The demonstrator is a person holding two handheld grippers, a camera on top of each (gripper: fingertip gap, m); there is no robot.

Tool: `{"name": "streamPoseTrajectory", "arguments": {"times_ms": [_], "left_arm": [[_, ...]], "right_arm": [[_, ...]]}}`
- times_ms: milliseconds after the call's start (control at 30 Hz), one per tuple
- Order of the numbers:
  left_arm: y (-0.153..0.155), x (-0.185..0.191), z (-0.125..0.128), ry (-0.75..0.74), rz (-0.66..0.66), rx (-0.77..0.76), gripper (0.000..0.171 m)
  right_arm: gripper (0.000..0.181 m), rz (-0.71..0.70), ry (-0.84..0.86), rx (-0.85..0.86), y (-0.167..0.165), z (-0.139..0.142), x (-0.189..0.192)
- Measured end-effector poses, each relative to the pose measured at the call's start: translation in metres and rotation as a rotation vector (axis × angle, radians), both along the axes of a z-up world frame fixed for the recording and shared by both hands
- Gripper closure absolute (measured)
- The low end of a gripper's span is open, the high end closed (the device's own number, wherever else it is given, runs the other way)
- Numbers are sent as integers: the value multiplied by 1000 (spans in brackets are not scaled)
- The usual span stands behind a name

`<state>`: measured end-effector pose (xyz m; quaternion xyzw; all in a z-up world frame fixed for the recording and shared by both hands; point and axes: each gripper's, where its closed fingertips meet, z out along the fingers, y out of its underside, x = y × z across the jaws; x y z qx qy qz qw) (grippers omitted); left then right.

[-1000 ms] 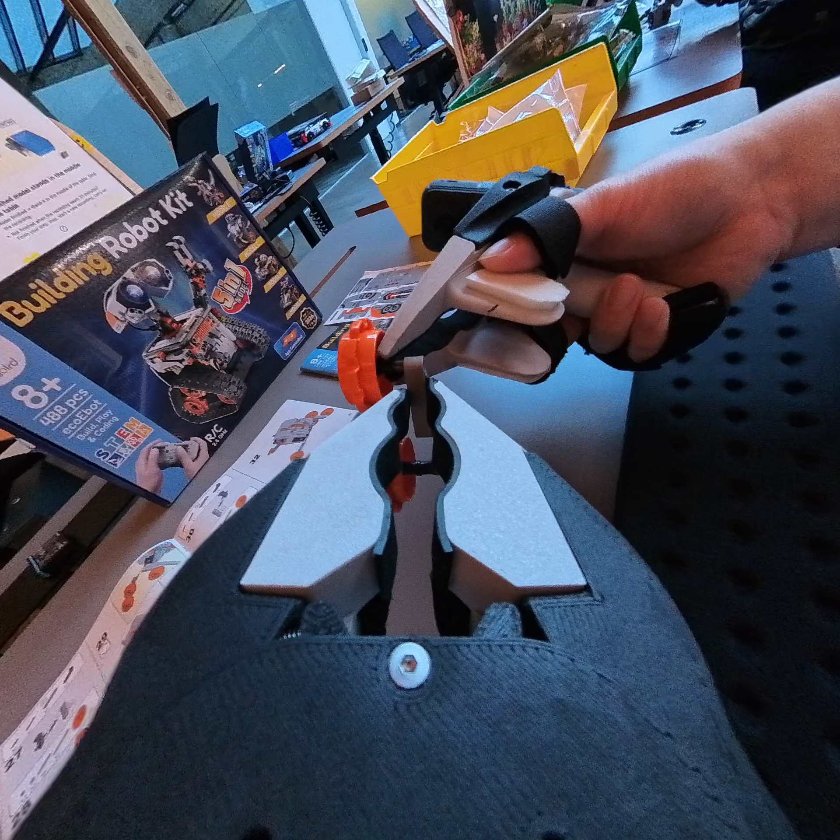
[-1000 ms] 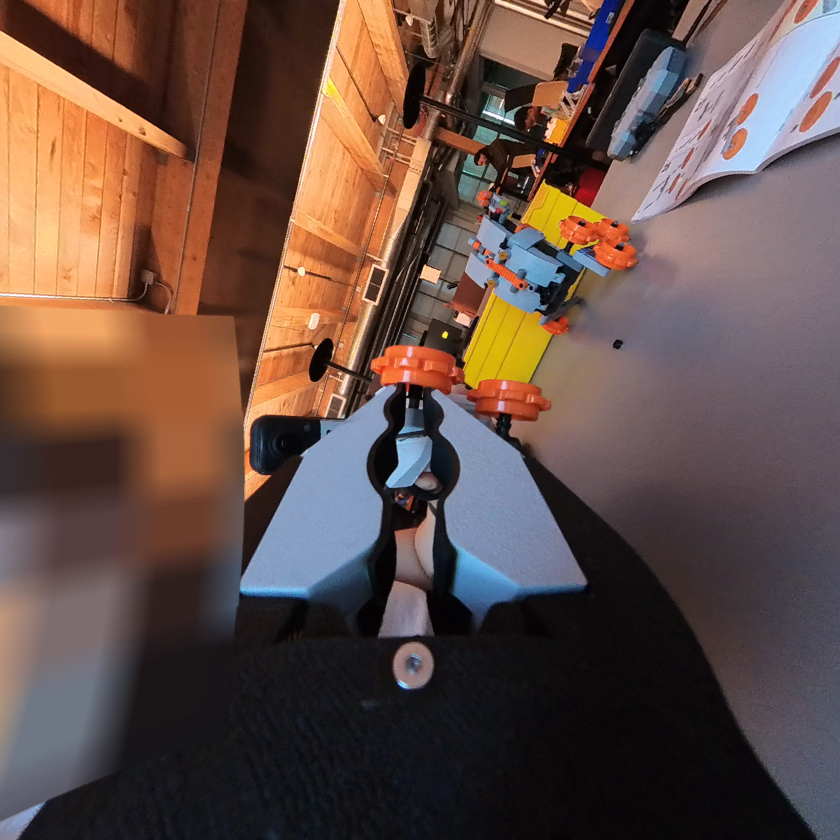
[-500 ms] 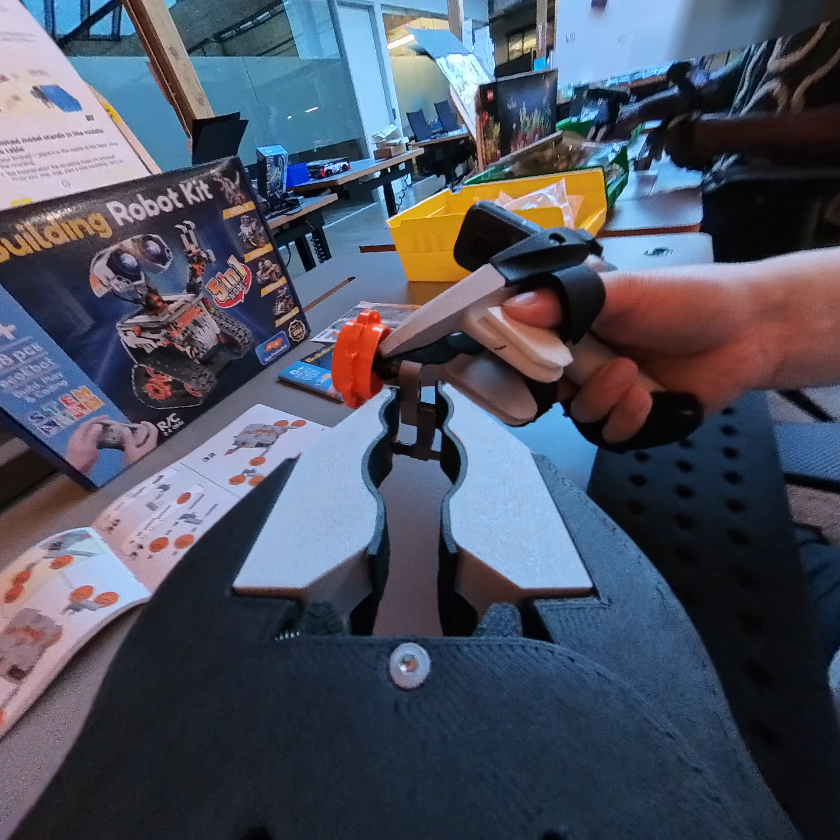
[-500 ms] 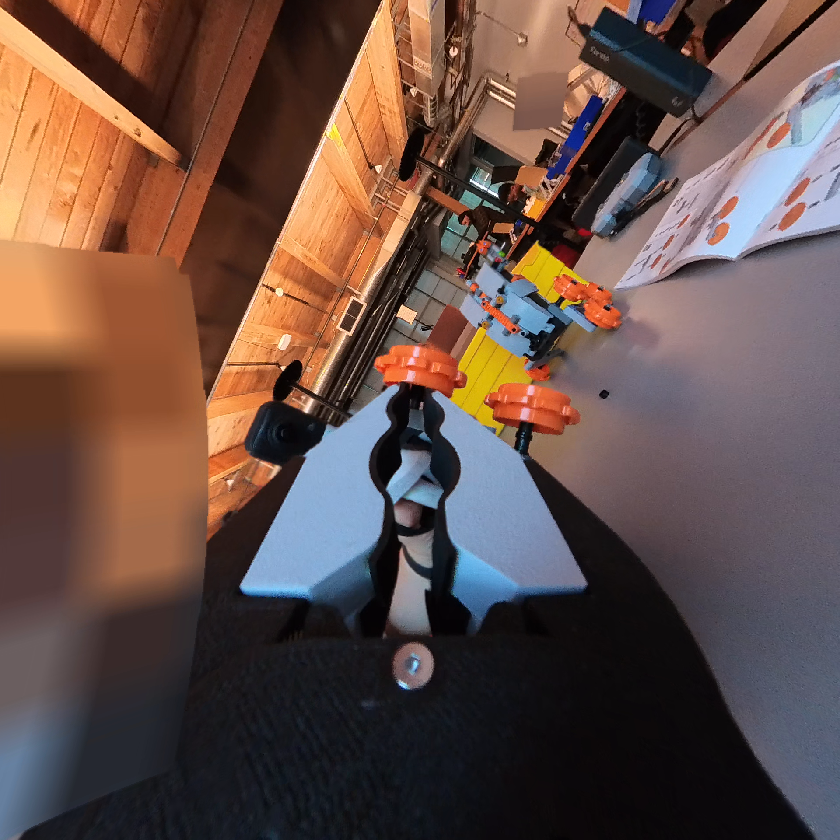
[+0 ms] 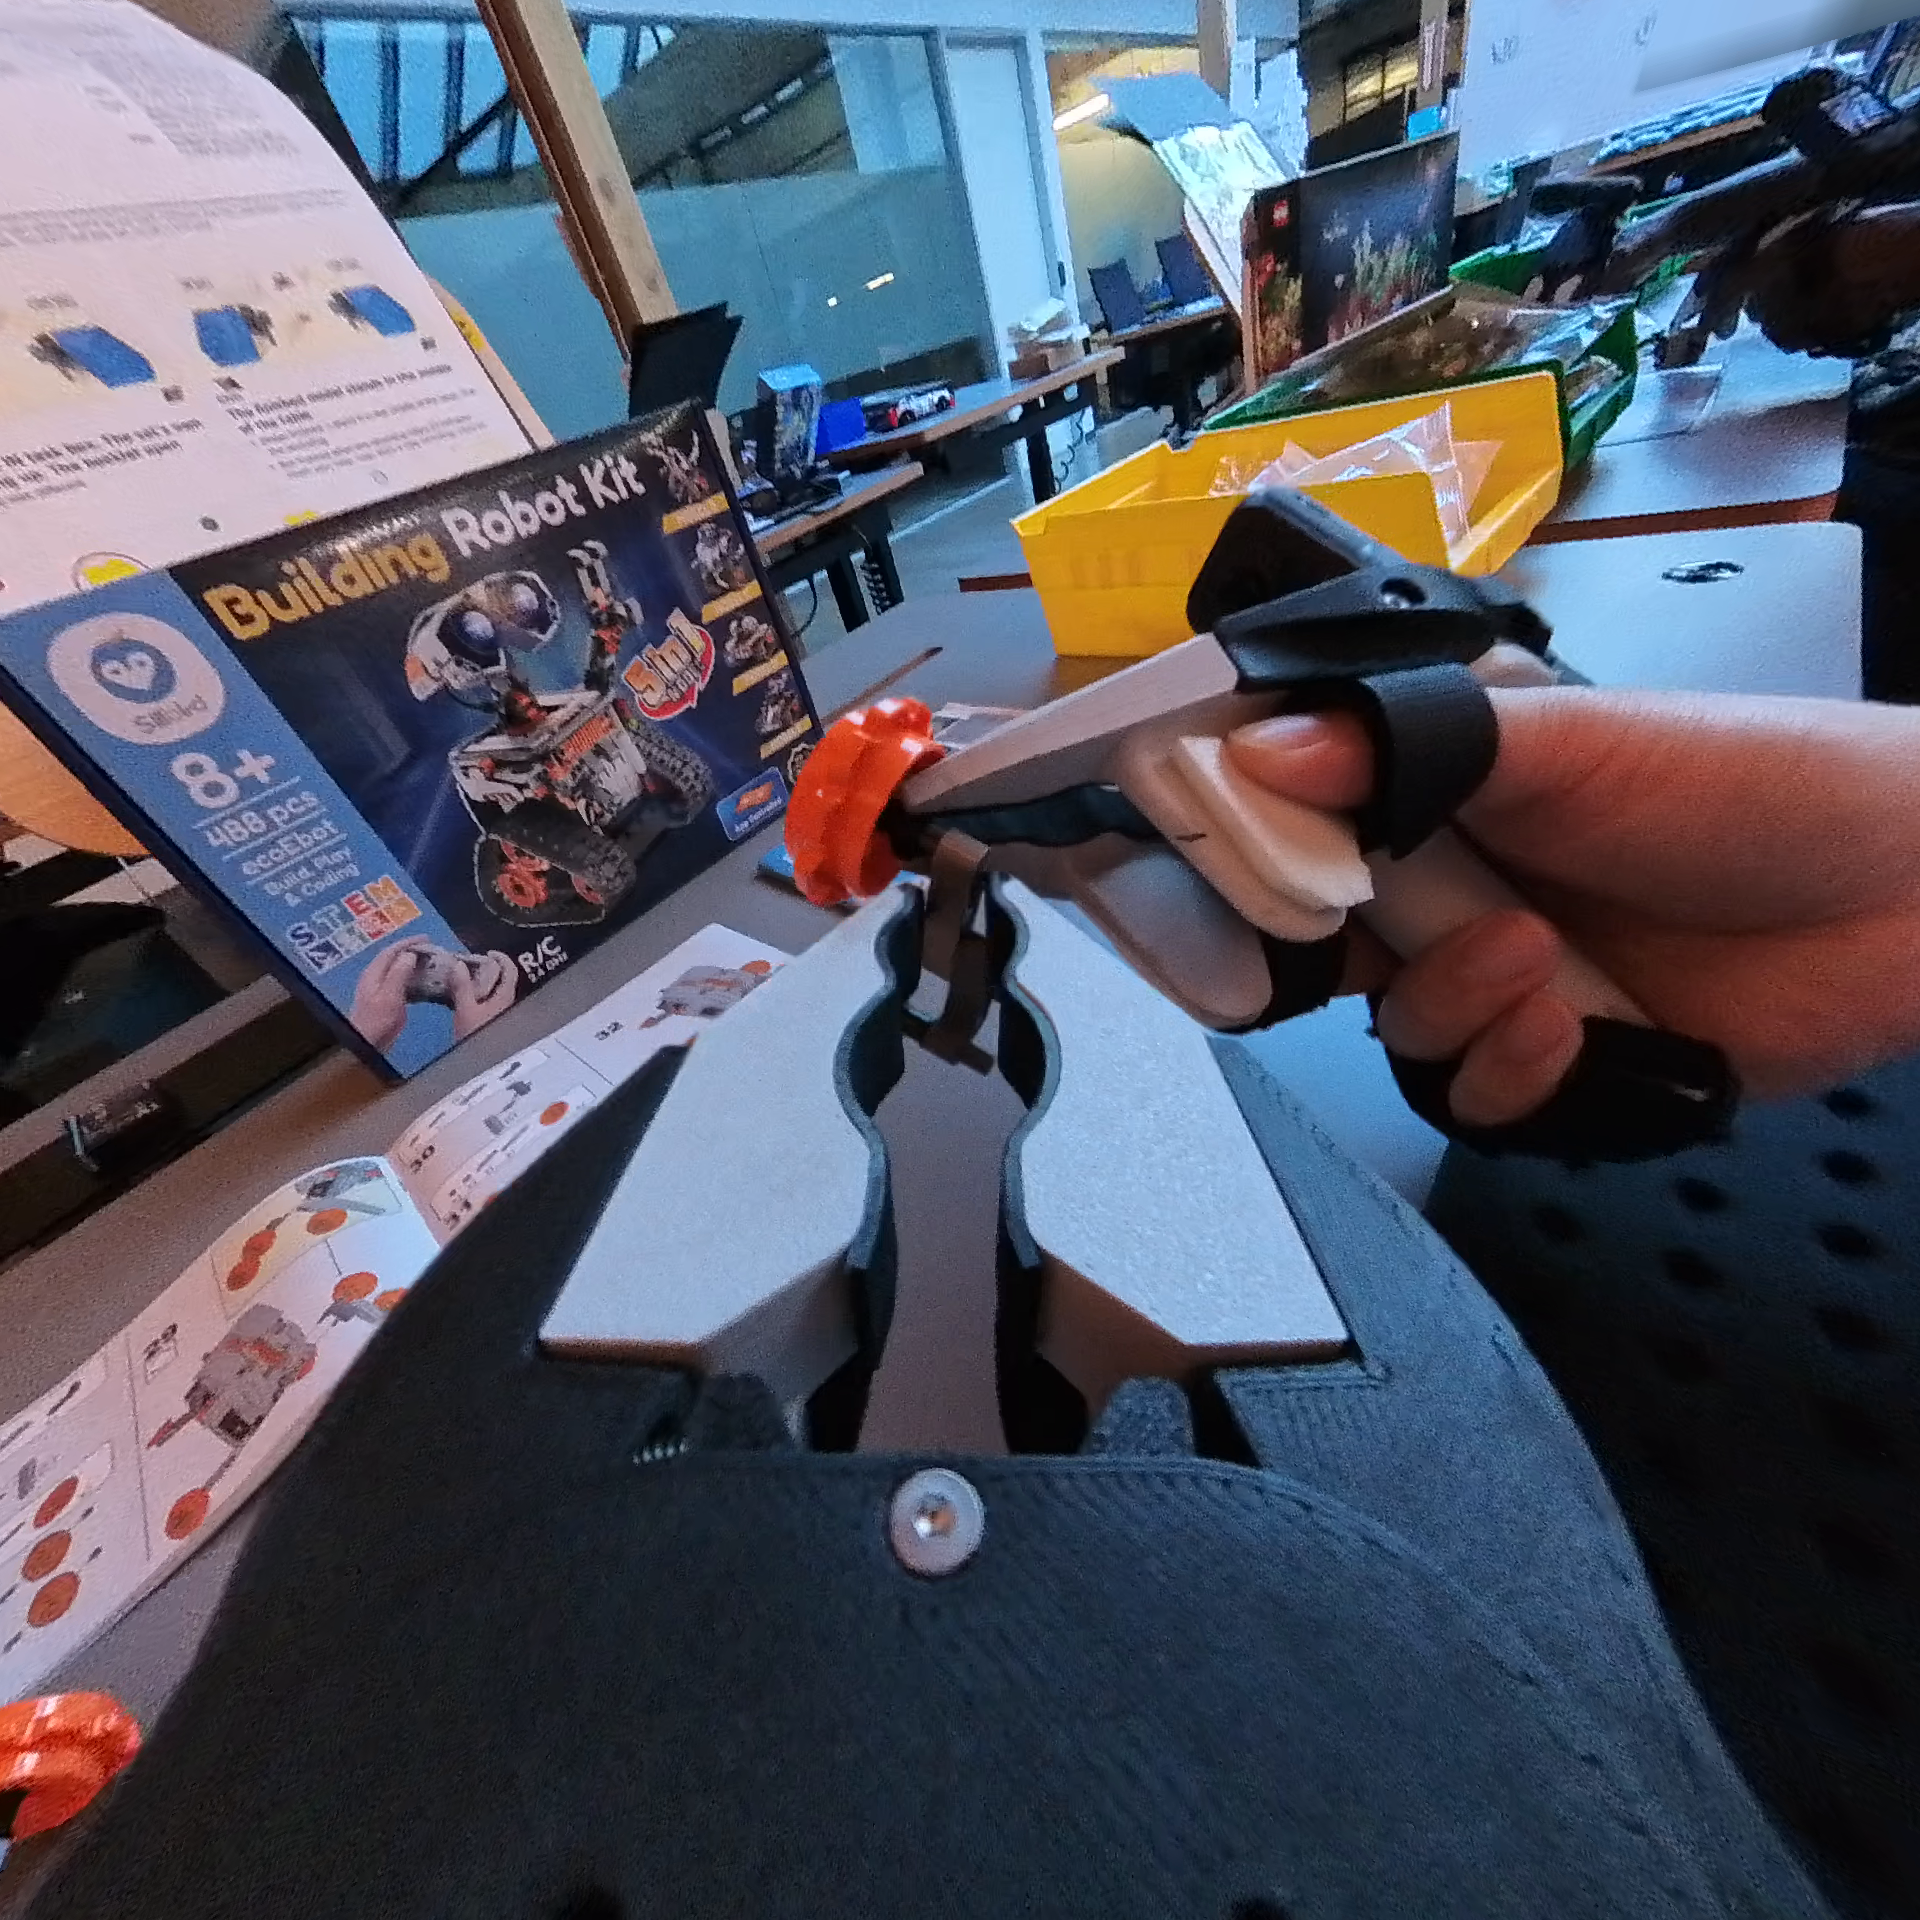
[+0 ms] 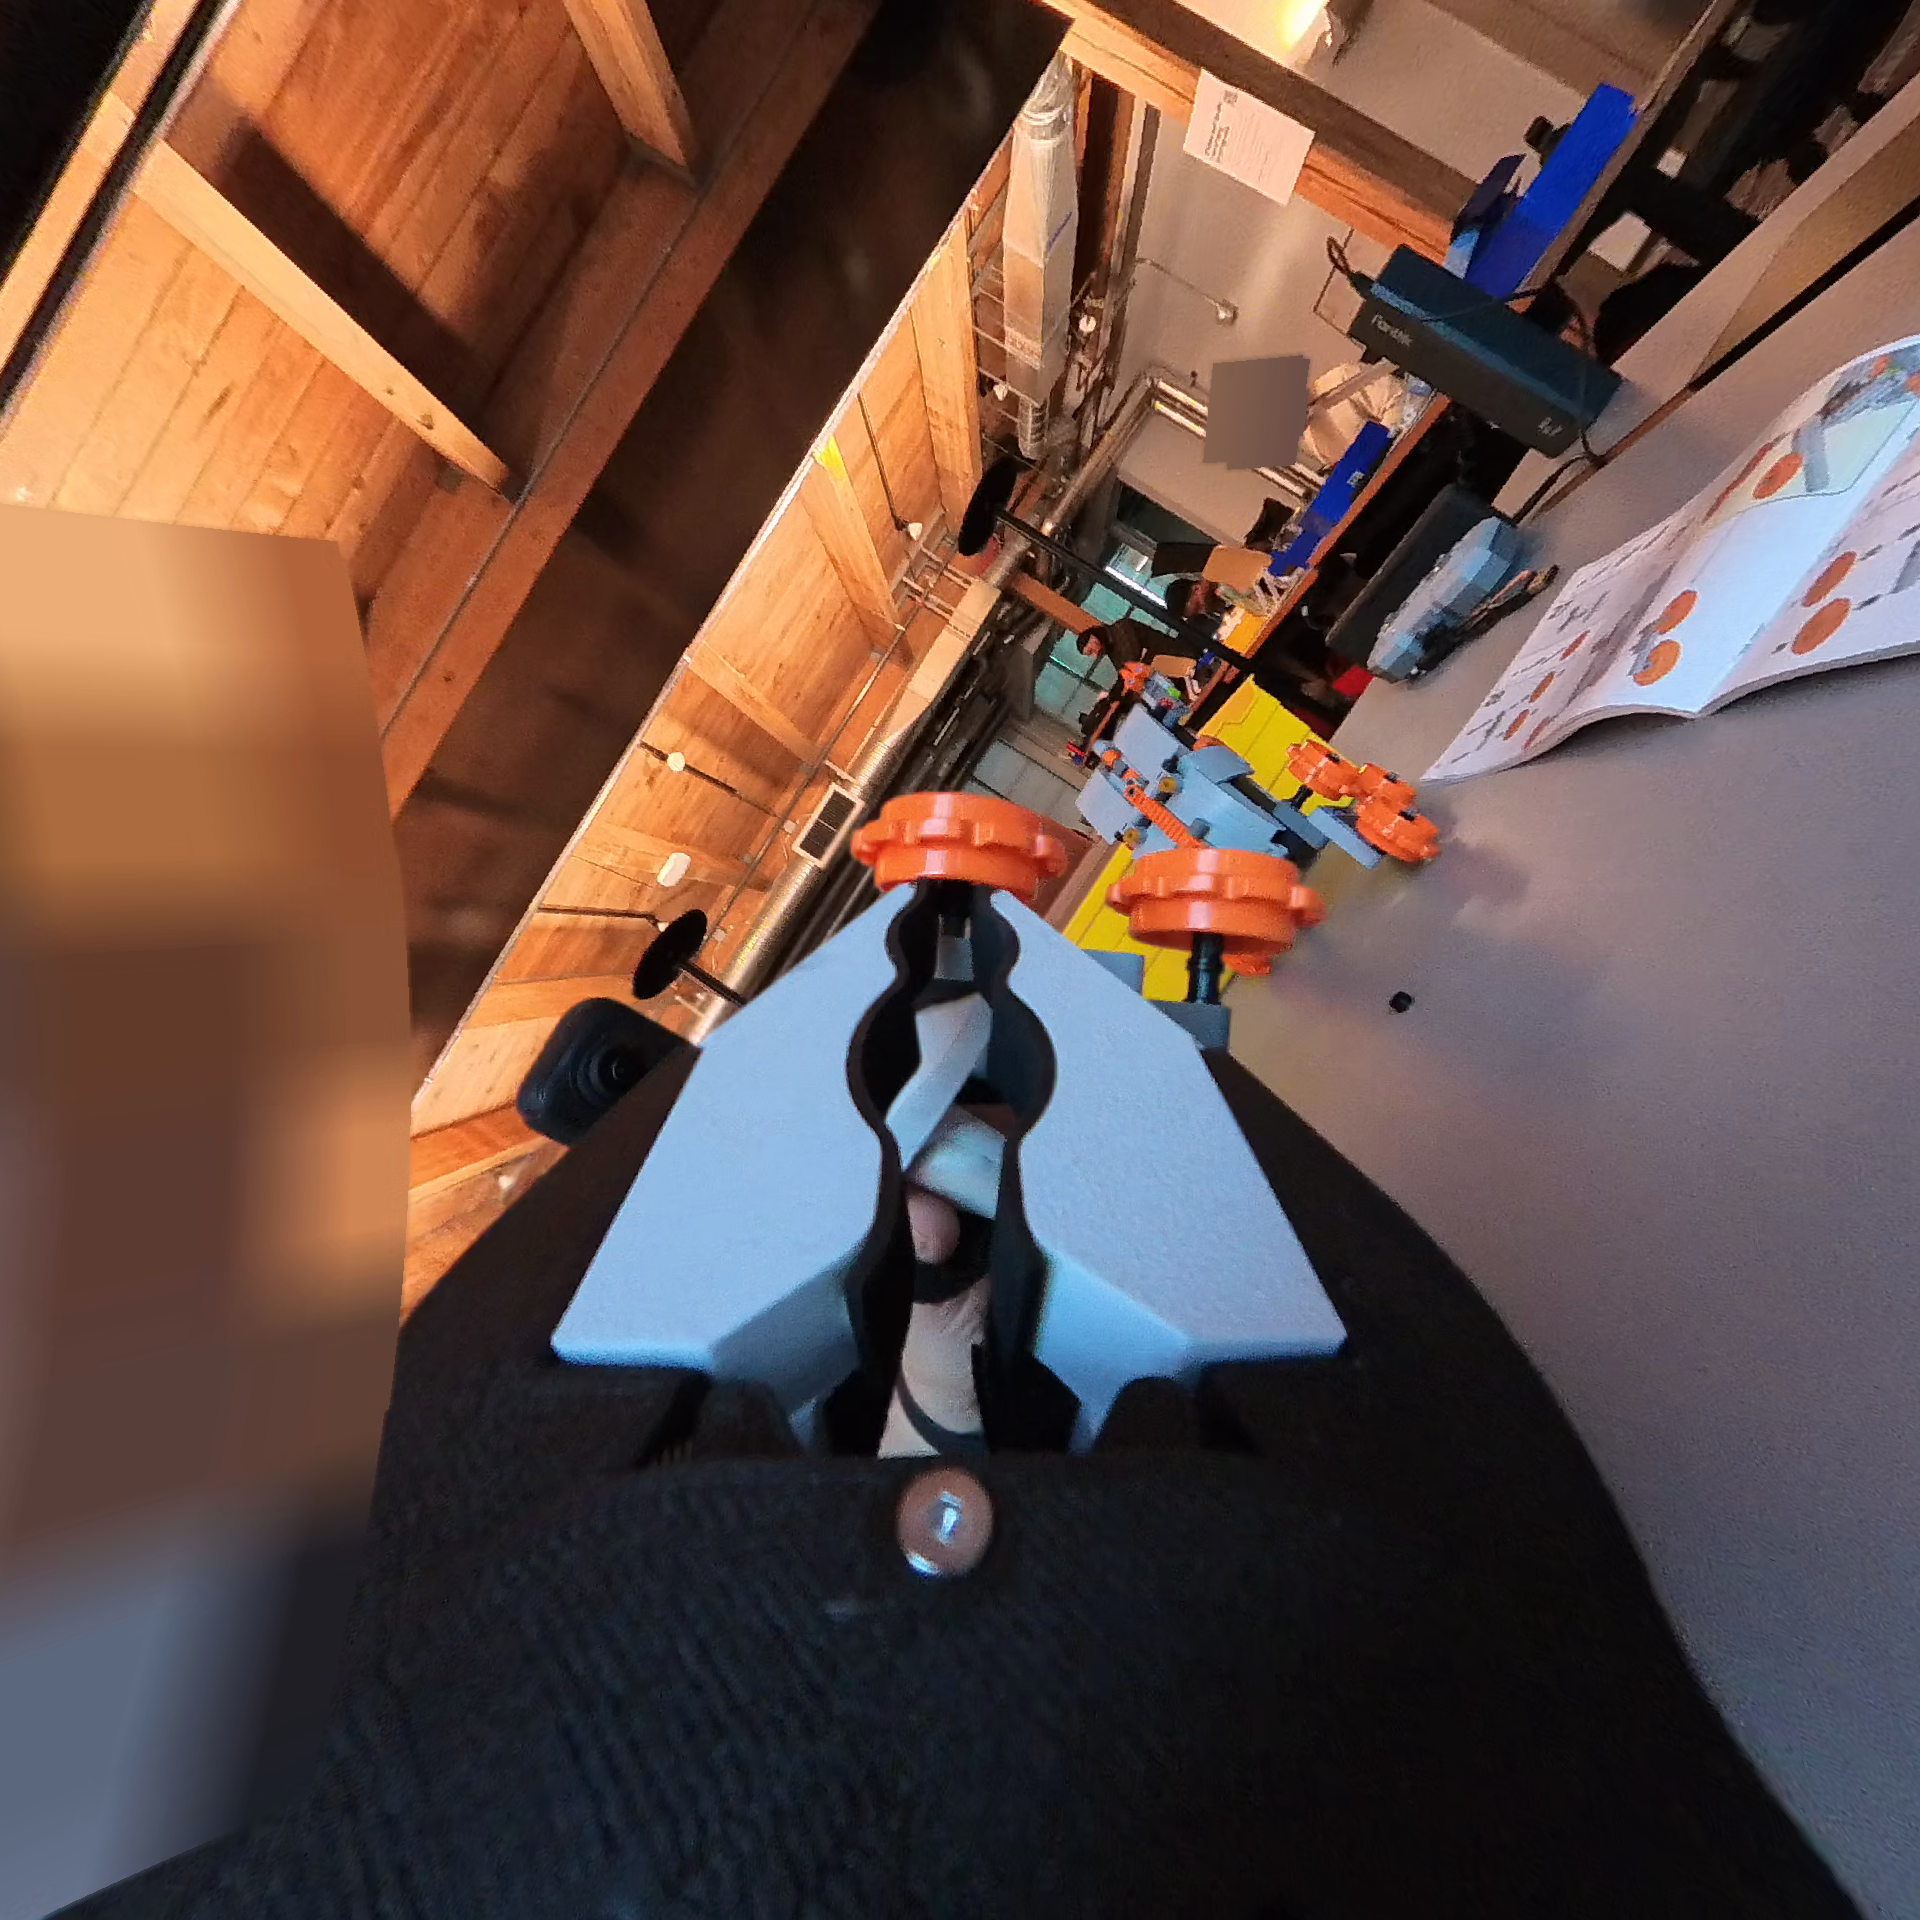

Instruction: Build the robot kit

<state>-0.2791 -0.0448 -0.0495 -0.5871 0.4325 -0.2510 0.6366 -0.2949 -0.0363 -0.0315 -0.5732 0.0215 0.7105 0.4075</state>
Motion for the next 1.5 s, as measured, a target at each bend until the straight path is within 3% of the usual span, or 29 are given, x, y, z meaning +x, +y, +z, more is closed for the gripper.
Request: {"name": "streamPoseTrajectory", "arguments": {"times_ms": [200,900,1500], "left_arm": [[3,-1,-3,17,-6,-21,163],[0,2,-11,217,33,194,165],[-8,-2,-10,152,-54,113,166]], "right_arm": [[176,-20,25,-24,3,-4,-3],[175,26,106,-137,1,-13,2],[174,75,8,-51,-13,-13,-5]]}}
